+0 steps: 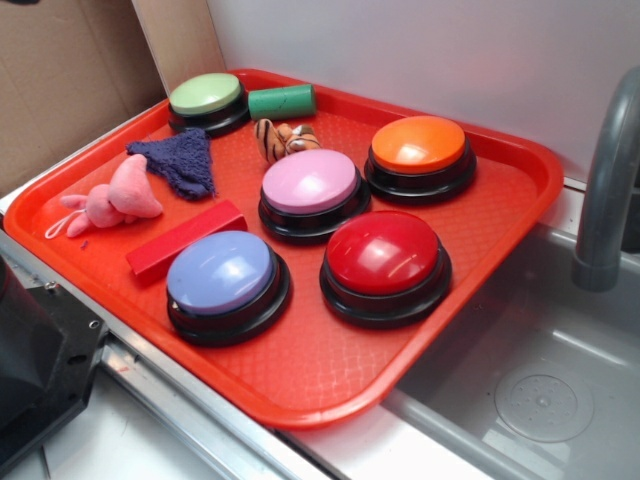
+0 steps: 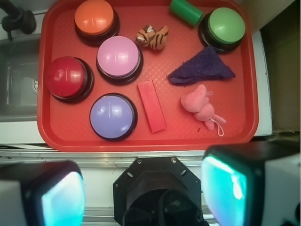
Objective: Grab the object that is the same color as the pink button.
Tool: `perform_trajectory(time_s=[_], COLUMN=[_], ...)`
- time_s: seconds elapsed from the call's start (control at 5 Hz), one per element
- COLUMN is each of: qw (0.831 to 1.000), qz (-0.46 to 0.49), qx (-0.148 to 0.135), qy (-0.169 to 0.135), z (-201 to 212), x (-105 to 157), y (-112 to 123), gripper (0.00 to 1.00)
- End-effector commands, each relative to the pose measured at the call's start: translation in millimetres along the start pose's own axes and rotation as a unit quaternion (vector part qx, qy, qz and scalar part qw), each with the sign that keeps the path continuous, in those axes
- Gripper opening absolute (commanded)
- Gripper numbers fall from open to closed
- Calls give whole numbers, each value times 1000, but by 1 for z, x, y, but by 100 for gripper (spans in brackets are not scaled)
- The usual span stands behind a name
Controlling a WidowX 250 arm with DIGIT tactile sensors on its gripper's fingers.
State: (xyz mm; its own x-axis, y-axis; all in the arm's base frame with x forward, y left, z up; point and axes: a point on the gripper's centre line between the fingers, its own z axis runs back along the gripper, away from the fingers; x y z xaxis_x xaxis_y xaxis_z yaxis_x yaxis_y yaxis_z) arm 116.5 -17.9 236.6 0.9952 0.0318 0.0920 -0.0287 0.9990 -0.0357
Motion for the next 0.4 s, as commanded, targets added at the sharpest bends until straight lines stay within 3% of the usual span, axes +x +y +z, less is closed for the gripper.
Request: perform_trajectory(time_s=[0.0,0.2], qw=[1000,1000], qz=[0,-3], qx=[0,5], qy=[0,-5], z=[0,-13], x=[0,8], y=[0,10], gripper=[100,100])
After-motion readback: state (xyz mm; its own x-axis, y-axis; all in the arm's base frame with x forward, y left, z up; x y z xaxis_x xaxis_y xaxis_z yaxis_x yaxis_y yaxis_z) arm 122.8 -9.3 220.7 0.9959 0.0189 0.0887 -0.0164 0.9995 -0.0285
